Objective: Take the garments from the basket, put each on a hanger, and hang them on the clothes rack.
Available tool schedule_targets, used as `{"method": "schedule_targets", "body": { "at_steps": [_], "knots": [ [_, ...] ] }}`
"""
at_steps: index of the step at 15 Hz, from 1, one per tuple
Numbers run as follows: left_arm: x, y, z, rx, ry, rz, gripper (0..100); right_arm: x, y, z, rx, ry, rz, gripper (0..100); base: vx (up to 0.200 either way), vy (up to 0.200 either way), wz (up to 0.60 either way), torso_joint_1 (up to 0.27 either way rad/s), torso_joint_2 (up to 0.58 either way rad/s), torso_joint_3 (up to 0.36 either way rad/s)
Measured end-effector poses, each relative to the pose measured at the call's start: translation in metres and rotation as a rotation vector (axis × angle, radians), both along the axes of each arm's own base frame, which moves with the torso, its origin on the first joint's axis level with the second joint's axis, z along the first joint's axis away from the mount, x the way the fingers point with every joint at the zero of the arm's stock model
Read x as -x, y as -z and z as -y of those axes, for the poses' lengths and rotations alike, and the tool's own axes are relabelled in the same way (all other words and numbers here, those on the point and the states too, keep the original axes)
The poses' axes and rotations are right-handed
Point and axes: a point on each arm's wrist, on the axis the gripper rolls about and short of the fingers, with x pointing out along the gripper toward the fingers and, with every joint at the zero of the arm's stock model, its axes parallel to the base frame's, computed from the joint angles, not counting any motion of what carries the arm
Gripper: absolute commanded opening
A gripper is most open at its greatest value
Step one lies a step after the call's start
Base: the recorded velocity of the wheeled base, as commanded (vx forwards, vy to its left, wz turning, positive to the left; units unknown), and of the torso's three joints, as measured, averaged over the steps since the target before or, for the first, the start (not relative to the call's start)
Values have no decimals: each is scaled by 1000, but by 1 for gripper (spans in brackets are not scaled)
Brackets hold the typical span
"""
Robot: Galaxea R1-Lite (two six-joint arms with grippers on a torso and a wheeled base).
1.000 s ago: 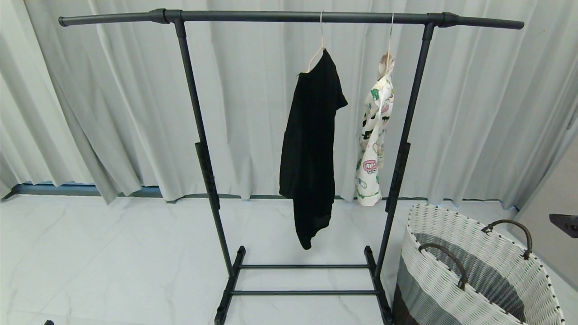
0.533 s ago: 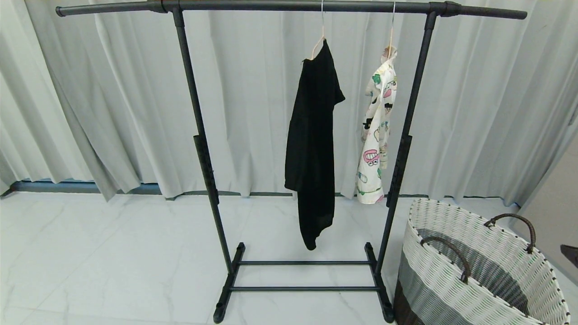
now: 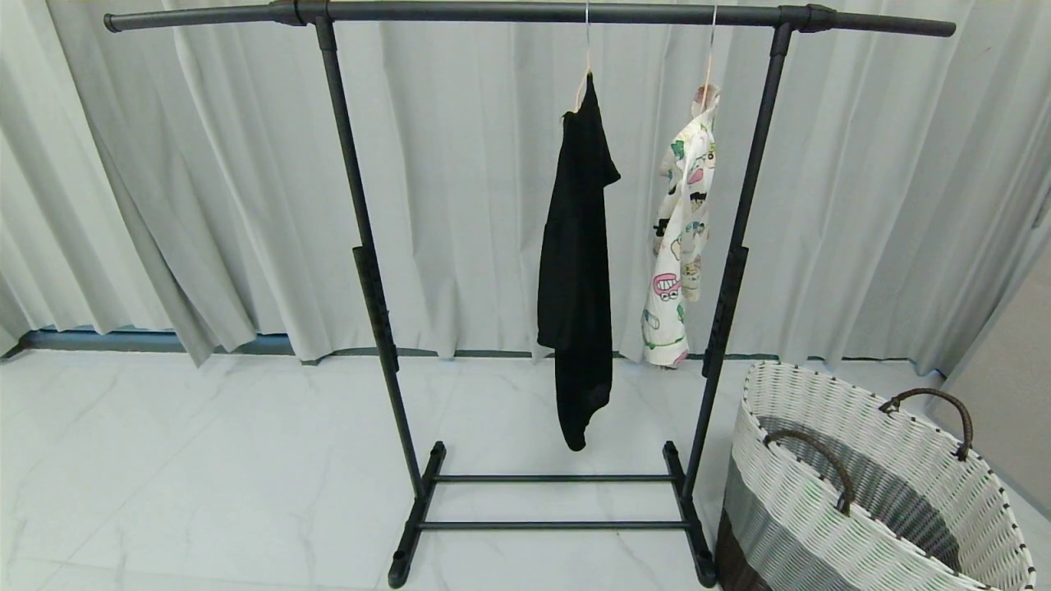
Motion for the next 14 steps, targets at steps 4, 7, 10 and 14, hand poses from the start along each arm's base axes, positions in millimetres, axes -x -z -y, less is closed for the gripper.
{"method": "schedule_targets", "body": {
  "at_steps": [4,7,10,14],
  "knots": [
    [-1,2,-4,269,220,55,100,40,30,3,27,9,172,100,0,0,0,0,0,0],
    [-1,2,-5,389,257,71,100,58,44,4,15,70,320,100,0,0,0,0,0,0],
    [-1,2,-4,194,325,30,100,64,47,3,23,82,401,100,0,0,0,0,0,0],
    [-1,2,-1,276,426,29,100,66,48,3,35,51,425,100,0,0,0,0,0,0]
  ]
}}
